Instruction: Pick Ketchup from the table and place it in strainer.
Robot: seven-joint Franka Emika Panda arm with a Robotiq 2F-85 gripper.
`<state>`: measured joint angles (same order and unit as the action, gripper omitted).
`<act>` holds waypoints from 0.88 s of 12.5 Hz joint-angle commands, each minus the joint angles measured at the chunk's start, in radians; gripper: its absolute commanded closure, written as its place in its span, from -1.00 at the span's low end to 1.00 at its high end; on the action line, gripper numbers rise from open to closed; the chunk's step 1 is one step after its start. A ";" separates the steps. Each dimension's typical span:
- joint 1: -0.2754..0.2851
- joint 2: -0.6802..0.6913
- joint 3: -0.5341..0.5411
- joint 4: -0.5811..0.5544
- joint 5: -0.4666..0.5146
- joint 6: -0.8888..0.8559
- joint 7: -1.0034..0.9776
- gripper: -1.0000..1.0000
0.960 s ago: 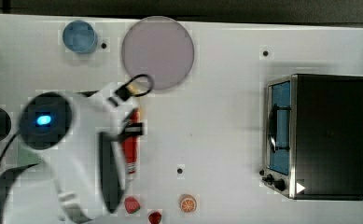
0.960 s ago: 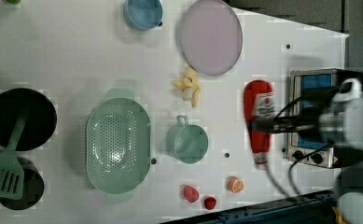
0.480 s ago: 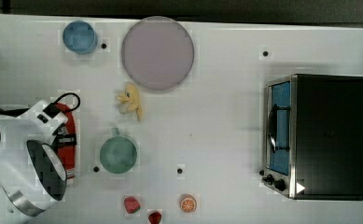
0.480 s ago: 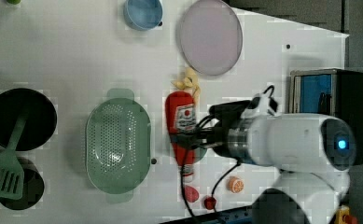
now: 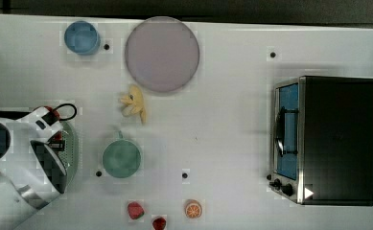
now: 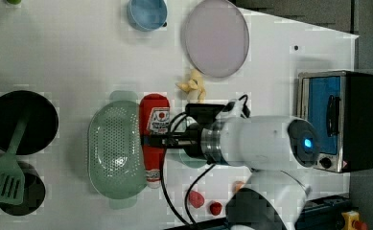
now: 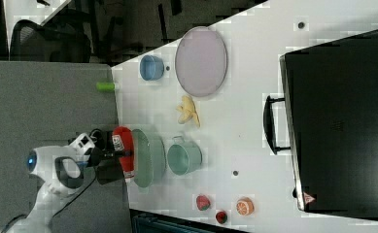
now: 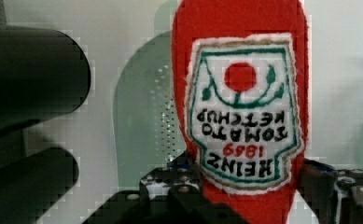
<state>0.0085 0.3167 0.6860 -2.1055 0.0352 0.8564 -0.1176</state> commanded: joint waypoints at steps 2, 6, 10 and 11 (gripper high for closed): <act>0.052 0.092 -0.005 0.015 -0.008 0.120 0.124 -0.18; 0.058 0.154 -0.026 0.016 -0.041 0.151 0.124 -0.87; 0.048 0.085 -0.028 0.022 -0.039 0.158 0.190 -1.00; 0.036 0.048 -0.028 0.021 -0.039 0.138 0.229 -1.00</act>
<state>0.0579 0.4268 0.6548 -2.1113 -0.0030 0.9878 0.0160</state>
